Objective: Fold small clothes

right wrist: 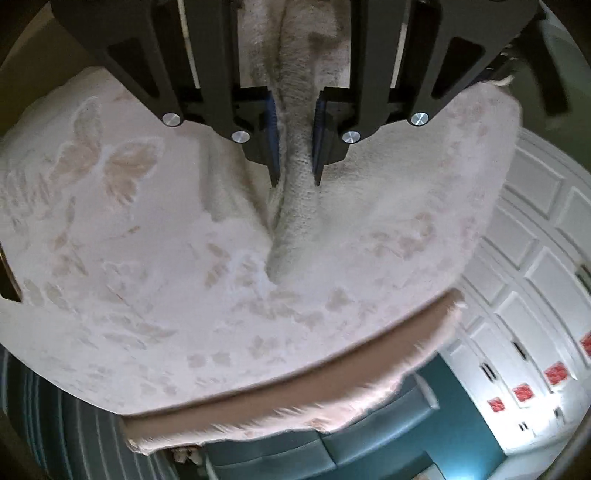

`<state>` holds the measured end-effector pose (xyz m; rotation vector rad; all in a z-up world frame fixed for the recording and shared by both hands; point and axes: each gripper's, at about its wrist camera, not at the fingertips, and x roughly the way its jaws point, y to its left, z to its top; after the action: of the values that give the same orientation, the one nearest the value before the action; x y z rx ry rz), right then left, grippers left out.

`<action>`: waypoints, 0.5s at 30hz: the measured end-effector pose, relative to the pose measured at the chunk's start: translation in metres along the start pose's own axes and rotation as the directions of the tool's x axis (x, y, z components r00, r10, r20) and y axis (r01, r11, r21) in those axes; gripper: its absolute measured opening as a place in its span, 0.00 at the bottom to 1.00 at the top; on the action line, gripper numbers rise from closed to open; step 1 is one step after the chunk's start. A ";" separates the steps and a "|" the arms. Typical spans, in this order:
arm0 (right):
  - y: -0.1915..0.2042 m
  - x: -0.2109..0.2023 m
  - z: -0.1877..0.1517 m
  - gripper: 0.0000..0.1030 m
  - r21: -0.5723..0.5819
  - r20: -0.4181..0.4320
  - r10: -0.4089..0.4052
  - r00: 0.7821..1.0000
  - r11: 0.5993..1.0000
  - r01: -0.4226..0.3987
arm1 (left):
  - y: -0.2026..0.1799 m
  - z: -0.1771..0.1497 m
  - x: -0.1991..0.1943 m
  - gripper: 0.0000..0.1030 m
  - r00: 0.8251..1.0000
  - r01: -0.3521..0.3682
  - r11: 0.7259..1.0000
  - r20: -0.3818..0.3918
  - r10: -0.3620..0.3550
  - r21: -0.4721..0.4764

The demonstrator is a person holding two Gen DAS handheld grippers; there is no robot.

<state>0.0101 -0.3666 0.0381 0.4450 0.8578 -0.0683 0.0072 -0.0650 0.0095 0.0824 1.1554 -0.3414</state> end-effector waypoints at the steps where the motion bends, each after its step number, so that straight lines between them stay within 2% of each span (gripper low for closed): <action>1: -0.006 0.016 -0.004 0.15 0.001 -0.046 -0.041 0.998 0.999 0.041 | -0.002 0.000 0.002 0.74 1.000 -0.002 1.000 -0.007 0.002 0.004; 2: -0.019 0.043 -0.015 0.16 0.018 -0.130 -0.077 0.989 0.997 0.080 | -0.003 -0.001 0.006 0.74 1.000 0.002 1.000 -0.014 -0.002 0.007; 3: -0.027 0.055 -0.022 0.16 0.038 -0.167 -0.073 0.983 0.996 0.080 | -0.004 -0.002 0.008 0.74 1.000 0.003 1.000 -0.018 -0.002 0.009; 4: -0.031 0.057 -0.025 0.17 0.060 -0.147 -0.053 0.988 0.996 0.063 | -0.005 -0.003 0.011 0.74 1.000 -0.001 1.000 -0.024 0.002 0.012; 8: -0.028 0.018 -0.013 0.19 0.118 -0.107 -0.014 0.994 0.993 0.027 | -0.005 -0.005 0.013 0.75 1.000 -0.025 1.000 -0.014 0.025 0.017; 11: -0.011 -0.027 -0.017 0.19 0.055 -0.024 -0.012 1.000 0.998 0.013 | -0.005 -0.006 0.014 0.76 1.000 -0.026 1.000 -0.013 0.026 0.007; 13: 0.001 -0.040 -0.027 0.19 0.042 -0.027 0.016 1.000 0.999 -0.015 | -0.006 -0.006 0.015 0.77 1.000 -0.028 1.000 -0.010 0.028 0.005; 15: 0.011 -0.037 -0.044 0.19 0.013 -0.087 0.021 0.996 1.000 -0.020 | -0.006 -0.007 0.016 0.78 1.000 -0.030 1.000 -0.007 0.030 0.006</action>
<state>-0.0433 -0.3437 0.0449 0.4712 0.9383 -0.0357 0.0047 -0.0720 -0.0072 0.1058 1.1590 -0.3177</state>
